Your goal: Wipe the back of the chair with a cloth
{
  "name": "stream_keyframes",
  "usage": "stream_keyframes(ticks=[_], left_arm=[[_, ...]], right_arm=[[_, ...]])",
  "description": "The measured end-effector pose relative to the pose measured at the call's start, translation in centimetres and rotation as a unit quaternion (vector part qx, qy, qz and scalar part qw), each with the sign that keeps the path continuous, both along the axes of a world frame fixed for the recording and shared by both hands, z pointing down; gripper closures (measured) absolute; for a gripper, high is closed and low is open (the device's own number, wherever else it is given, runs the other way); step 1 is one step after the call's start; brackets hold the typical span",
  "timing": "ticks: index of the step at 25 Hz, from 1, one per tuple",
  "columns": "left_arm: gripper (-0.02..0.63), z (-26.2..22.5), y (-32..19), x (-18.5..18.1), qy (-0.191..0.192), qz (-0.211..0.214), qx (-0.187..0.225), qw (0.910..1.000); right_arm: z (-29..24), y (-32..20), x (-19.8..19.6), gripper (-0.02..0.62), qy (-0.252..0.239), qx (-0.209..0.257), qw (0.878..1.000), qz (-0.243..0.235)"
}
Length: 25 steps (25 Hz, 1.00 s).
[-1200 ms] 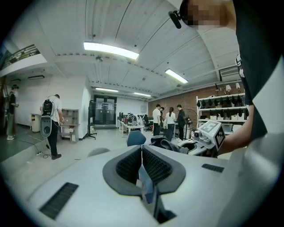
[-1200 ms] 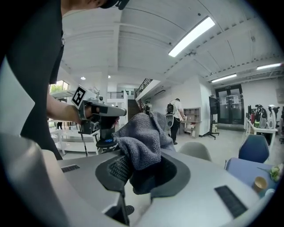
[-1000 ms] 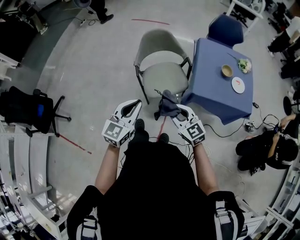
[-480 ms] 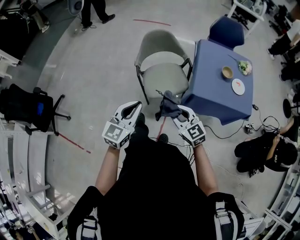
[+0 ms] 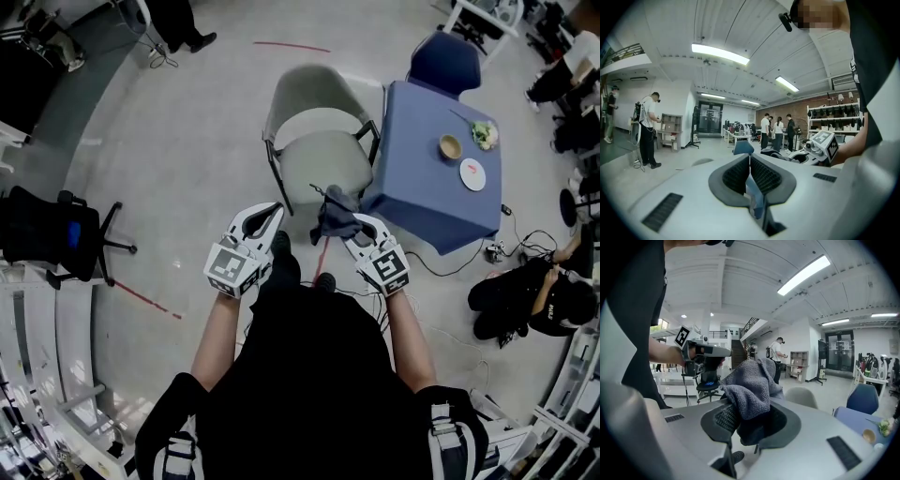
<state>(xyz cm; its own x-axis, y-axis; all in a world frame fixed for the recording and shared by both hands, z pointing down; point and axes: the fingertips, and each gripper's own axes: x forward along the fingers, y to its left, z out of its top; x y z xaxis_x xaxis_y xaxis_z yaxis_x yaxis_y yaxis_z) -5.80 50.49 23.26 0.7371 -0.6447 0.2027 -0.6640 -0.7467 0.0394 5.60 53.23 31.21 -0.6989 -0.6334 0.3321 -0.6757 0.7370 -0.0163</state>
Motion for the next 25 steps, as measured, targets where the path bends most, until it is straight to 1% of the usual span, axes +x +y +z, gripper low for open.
stream_keyframes(ticks=[3, 6, 11, 15, 22, 25], left_arm=[[0.58, 0.5, -2.0, -0.4, -0.001, 0.007, -0.002, 1.0], [0.58, 0.4, -4.6, -1.8, 0.005, 0.007, -0.005, 1.0], [0.58, 0.5, -10.6, -4.9, 0.007, 0.013, -0.012, 0.9998], [0.58, 0.8, -14.5, -6.3, 0.011, 0.023, -0.013, 0.9996], [0.58, 1.7, -19.7, -8.3, 0.018, 0.047, -0.022, 0.9985], [0.58, 2.1, -21.6, -9.0, 0.02, 0.052, -0.026, 0.9981]], right_arm=[[0.6, -1.8, -0.3, 0.477, -0.003, -0.009, 1.0, 0.009], [0.6, -3.9, -1.6, 0.476, -0.003, -0.015, 1.0, 0.012], [0.4, -9.6, -4.5, 0.476, 0.012, -0.012, 1.0, 0.014], [1.0, -12.7, -6.2, 0.472, 0.028, -0.014, 0.999, 0.018], [2.4, -17.4, -8.7, 0.471, 0.042, -0.028, 0.998, 0.034], [2.6, -19.1, -9.6, 0.471, 0.034, -0.035, 0.998, 0.042]])
